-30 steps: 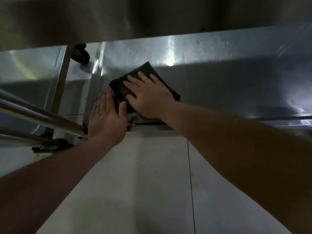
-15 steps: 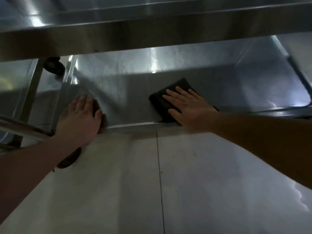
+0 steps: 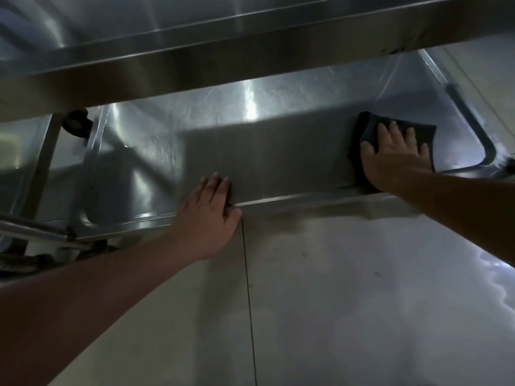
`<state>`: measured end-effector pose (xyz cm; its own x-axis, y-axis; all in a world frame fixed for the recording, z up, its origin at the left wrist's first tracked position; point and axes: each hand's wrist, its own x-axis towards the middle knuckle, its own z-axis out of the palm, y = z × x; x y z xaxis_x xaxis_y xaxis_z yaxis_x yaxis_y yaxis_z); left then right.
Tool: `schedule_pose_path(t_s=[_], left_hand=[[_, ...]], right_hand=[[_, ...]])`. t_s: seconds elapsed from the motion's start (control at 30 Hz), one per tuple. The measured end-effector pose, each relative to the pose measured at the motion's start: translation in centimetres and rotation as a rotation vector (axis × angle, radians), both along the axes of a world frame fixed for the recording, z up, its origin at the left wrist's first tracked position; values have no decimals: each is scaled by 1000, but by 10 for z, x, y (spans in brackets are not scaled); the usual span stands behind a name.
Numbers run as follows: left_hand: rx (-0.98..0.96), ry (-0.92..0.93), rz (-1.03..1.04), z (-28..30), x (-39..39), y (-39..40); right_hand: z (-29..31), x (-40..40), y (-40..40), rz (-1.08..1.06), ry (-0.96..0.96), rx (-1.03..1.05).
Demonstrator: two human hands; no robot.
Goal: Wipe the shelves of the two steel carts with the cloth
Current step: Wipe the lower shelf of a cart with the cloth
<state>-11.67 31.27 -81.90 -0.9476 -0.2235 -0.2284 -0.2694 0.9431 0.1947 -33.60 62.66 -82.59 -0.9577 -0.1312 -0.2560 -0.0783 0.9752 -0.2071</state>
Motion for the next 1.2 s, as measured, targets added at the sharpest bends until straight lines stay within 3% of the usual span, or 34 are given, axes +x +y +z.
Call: schedule_pose_path(t_s=[0.1, 0.3, 0.43, 0.57, 0.7, 0.87, 1.07, 1.2], left_hand=[[-11, -39, -19, 1, 5, 1], [94, -23, 34, 15, 0, -12], [170, 14, 152, 26, 9, -34], [183, 5, 154, 32, 23, -53], [148, -84, 90, 38, 55, -54], [128, -238, 43, 67, 93, -36], [196, -511, 107, 124, 162, 16], [241, -665, 35, 184, 205, 36]], right_hand=[[6, 24, -42, 229, -1, -23], [6, 72, -133, 944, -103, -24], [-1, 100, -167, 1150, -30, -37], [-4, 121, -186, 1163, 46, -146], [18, 130, -184, 1081, -35, -182], [70, 169, -168, 889, -253, -20], [137, 247, -114, 798, -819, 412], [195, 290, -79, 724, -896, 396]])
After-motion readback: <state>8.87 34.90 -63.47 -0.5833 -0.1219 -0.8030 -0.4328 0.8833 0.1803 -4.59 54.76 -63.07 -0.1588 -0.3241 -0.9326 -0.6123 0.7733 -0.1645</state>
